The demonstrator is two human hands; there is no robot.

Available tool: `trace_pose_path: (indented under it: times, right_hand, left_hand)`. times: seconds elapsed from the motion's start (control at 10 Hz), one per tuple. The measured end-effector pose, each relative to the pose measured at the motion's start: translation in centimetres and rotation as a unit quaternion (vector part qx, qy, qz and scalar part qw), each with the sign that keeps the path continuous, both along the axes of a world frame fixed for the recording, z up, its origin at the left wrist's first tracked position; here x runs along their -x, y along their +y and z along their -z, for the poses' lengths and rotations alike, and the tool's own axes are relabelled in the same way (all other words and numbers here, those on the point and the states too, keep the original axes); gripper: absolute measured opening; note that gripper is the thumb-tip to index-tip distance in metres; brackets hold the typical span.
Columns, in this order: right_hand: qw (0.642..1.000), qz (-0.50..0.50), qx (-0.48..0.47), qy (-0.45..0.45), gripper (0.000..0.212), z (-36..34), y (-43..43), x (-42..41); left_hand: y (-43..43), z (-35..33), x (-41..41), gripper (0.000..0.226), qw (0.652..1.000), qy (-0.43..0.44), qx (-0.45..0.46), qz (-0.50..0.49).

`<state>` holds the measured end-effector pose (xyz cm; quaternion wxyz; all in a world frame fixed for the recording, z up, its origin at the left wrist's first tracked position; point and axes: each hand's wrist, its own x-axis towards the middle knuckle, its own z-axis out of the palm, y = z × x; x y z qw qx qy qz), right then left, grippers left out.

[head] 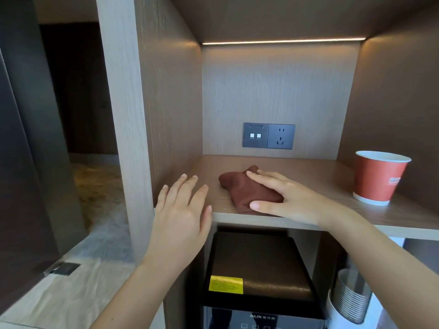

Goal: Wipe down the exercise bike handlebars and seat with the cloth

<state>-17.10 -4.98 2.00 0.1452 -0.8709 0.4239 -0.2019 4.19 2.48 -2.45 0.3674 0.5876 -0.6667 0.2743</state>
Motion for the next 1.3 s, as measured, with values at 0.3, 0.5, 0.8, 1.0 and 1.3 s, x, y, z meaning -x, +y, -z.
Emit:
trace_pose_path:
  times: [0.3, 0.5, 0.8, 1.0, 1.3]
  right_hand:
    - [0.998, 0.028, -0.009, 0.063, 0.075, 0.0, -2.4, -6.9]
    - [0.991, 0.064, 0.004, 0.117, 0.076, -0.2, -3.7, -11.4]
    - [0.985, 0.089, 0.016, 0.146, 0.073, -0.3, -5.0, -14.8]
    - [0.974, 0.112, 0.087, 0.178, 0.076, -0.2, -4.2, -13.8]
    - [0.946, 0.229, 0.202, 0.107, 0.056, 0.8, -0.3, -7.2]
  left_hand:
    - [0.5, 0.0, -1.5, 0.037, 1.000, -0.012, -0.007, -0.024]
    - [0.1, 0.0, -2.8, 0.040, 1.000, 0.012, -0.012, -0.017]
    - [-0.1, 0.4, -3.4, 0.040, 1.000, 0.005, -0.012, 0.001]
    - [0.0, 0.5, -3.2, 0.037, 1.000, 0.007, -0.014, 0.007]
    - [-0.7, 0.5, -1.1, 0.033, 0.999, 0.044, 0.013, 0.026]
